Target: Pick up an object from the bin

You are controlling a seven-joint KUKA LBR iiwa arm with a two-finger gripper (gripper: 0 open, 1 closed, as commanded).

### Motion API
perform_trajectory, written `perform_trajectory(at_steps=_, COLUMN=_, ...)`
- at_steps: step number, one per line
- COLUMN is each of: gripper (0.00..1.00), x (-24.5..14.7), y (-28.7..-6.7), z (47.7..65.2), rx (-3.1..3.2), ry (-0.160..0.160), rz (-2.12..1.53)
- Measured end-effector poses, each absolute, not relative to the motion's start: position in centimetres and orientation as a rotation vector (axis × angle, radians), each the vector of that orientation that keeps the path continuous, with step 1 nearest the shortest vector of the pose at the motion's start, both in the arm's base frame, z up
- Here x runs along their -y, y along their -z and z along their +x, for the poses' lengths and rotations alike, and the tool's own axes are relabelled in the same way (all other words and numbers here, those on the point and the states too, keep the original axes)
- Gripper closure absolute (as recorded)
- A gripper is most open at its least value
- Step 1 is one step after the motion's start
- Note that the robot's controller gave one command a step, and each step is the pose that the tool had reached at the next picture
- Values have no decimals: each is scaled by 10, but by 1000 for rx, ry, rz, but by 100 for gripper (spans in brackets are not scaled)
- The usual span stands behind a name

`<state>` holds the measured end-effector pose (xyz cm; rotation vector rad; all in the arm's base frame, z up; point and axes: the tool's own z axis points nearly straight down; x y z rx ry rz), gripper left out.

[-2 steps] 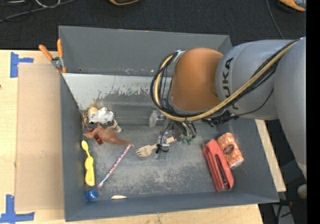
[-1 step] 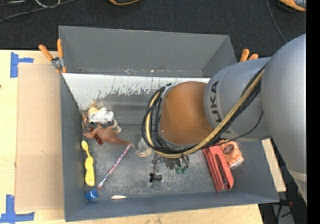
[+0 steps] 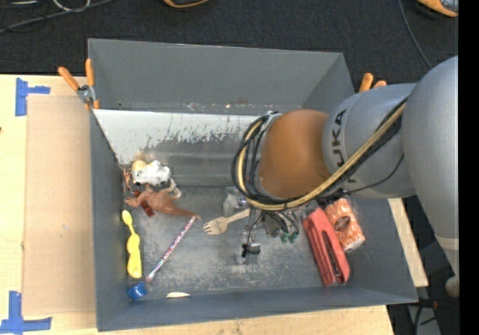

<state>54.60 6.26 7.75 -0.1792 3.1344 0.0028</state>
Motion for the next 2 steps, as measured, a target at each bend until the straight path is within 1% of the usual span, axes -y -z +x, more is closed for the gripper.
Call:
perform_trajectory(at_steps=1, gripper=100, x=-58, y=-72, z=562, rx=-3120, ry=-8, rz=-383)
perform_trajectory(at_steps=2, gripper=0, x=-57, y=-72, z=562, rx=-3120, ry=-8, rz=-376)
